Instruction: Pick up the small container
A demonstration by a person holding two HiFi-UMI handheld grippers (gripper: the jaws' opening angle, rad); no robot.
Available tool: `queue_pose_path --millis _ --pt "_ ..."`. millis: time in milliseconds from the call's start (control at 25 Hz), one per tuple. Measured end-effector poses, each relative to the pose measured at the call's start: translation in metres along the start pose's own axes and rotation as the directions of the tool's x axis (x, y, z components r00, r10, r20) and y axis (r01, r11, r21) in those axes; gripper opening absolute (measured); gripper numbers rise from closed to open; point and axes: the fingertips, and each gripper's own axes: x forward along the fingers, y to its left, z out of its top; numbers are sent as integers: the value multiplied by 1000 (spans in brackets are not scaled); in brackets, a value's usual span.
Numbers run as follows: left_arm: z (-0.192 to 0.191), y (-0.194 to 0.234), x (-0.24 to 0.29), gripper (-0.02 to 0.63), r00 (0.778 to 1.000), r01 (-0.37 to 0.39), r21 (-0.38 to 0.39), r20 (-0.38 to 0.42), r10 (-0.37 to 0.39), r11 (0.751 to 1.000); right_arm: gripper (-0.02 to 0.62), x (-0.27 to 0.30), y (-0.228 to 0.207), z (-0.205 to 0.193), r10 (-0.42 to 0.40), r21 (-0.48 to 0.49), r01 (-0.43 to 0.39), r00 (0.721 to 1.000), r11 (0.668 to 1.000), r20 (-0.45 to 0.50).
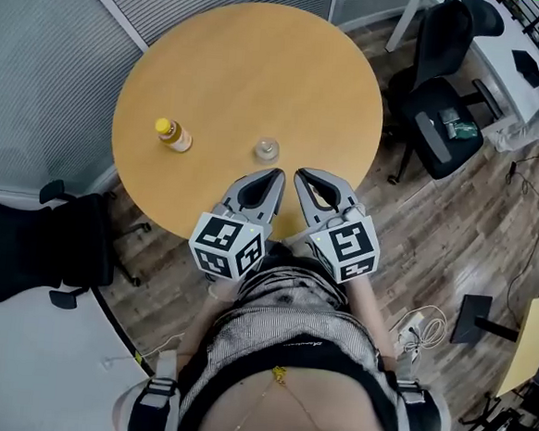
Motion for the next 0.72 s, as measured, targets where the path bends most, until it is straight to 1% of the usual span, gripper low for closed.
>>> queue_pose_path --millis 520,720 --pt "4 34 -7 18 1000 17 1 8 -17 1000 25 36 12 1 6 -19 -7 1000 1000 -20" --pt "-2 44 -12 18 1000 18 -16 -2 -18 1000 25 45 23 -1 18 1 -18 1000 1000 -25"
